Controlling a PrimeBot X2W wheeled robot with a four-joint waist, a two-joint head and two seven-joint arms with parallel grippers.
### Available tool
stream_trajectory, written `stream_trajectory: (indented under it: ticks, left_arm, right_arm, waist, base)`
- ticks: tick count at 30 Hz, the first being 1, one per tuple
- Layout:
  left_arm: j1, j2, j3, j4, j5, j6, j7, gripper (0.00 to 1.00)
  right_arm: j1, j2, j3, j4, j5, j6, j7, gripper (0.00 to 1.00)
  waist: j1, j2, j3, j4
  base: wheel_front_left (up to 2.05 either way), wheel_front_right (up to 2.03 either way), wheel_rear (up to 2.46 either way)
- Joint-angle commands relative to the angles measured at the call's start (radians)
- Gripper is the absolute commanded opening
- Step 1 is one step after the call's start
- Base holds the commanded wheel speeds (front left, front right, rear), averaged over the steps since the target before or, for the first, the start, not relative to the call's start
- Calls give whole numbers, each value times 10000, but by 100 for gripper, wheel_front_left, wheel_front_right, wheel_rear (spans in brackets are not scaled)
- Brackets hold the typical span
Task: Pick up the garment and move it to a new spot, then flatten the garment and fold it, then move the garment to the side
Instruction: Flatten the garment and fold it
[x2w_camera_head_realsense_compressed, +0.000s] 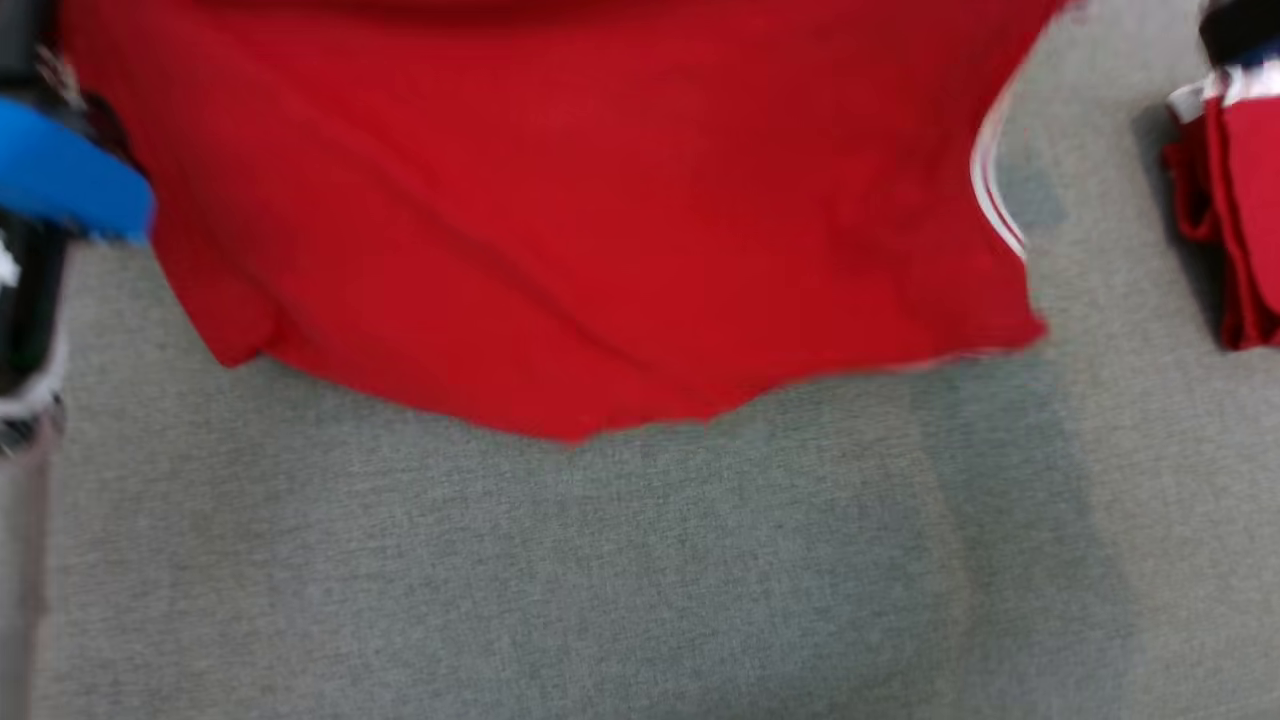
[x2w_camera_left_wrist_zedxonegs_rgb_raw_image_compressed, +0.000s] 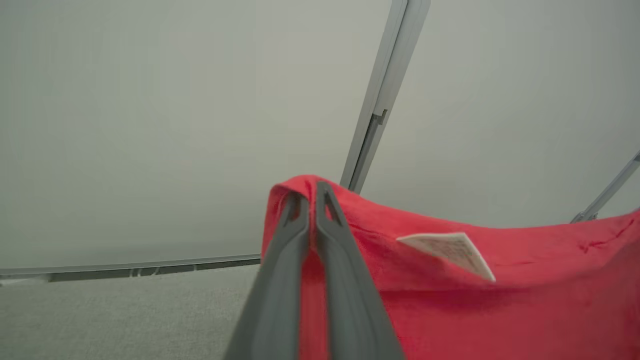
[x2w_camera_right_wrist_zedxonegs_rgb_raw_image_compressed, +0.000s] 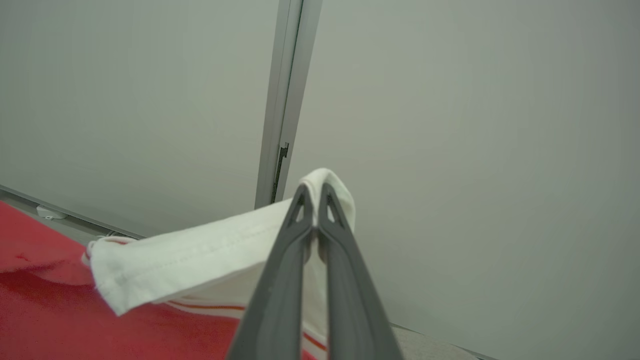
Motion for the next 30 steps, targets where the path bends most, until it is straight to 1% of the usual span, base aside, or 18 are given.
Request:
stream_trajectory:
  ticks: [1, 2, 5, 7, 9, 11, 13, 14, 15, 18, 19, 21, 23, 27, 30]
  left_arm:
    - [-798, 348, -97, 384, 462, -157, -146, 0]
    - [-1326, 476, -134, 721, 737, -231, -326, 0]
    - [-2680, 453, -275, 1607, 1159, -337, -783, 0]
    - [-3514, 381, -391, 2066, 1350, -406, -1057, 0]
    - [-4270, 238, -412, 2421, 1437, -414, -1401, 0]
    - [-4820, -15, -290, 2724, 1317, -350, -1847, 0]
    - [-5175, 5, -385, 2959, 1488, -504, -2241, 0]
    - [-5175, 5, -385, 2959, 1488, -504, -2241, 0]
    - [-5326, -63, -410, 3121, 1525, -581, -2583, 0]
    - [-5009, -59, -479, 3359, 1575, -696, -3028, 0]
    - [-5009, -59, -479, 3359, 1575, -696, -3028, 0]
    - [-4594, -51, -542, 3600, 1590, -774, -3331, 0]
    - [-4050, -120, -653, 3914, 1544, -886, -3635, 0]
    - [-2707, -264, -995, 4835, 1546, -1041, -4048, 0]
    - [-1609, -556, -1151, 5446, 1286, -1109, -4187, 0]
  right_arm:
    - [-876, -104, 249, 574, -256, 2, -362, 0]
    - [-1435, -27, 364, 1075, -337, 2, -607, 0]
    - [-3087, 94, 321, 2260, -638, 2, -1486, 0]
    - [-3966, 127, 178, 2815, -863, 0, -2126, 0]
    - [-4730, 27, 115, 3188, -1096, 0, -2776, 0]
    - [-5346, -46, -77, 3460, -1251, 0, -3400, 0]
    - [-5682, -146, -175, 3680, -1324, 0, -3943, 0]
    - [-5682, -146, -175, 3680, -1324, 0, -3943, 0]
    - [-5717, -276, -189, 3844, -1313, 2, -4319, 0]
    - [-5255, -446, -159, 4027, -1017, 0, -4599, 0]
    - [-5255, -446, -159, 4027, -1017, 0, -4599, 0]
    - [-4677, -518, 101, 4076, -677, 0, -4684, 0]
    - [-3889, -618, 372, 4093, -344, 0, -4727, 0]
    - [-1799, -411, 948, 4092, 717, 2, -4533, 0]
    - [-199, -345, 1122, 3998, 1406, 2, -4206, 0]
  waist:
    - [-3, 0, 612, 345]
    - [-3, 0, 723, 334]
    - [-3, 0, 915, 362]
    - [-3, 0, 938, 407]
    - [-3, 0, 918, 454]
    - [-3, 0, 852, 482]
    - [-3, 0, 807, 507]
    - [-3, 0, 807, 507]
    - [-3, 0, 834, 511]
    - [-3, 0, 948, 482]
    - [-3, 0, 948, 482]
    - [-3, 0, 1056, 441]
    - [-3, 0, 1092, 417]
    - [-3, 0, 987, 330]
    - [-3, 0, 677, 331]
  base:
    - [0, 0, 0]
    - [0, 0, 0]
    - [0, 0, 0]
    - [0, 0, 0]
    - [0, 0, 0]
    - [0, 0, 0]
    - [0, 0, 0]
    - [0, 0, 0]
    - [0, 0, 0]
    - [0, 0, 0]
    - [0, 0, 0]
    - [0, 0, 0]
    - [0, 0, 0]
    - [0, 0, 0]
    - [0, 0, 0]
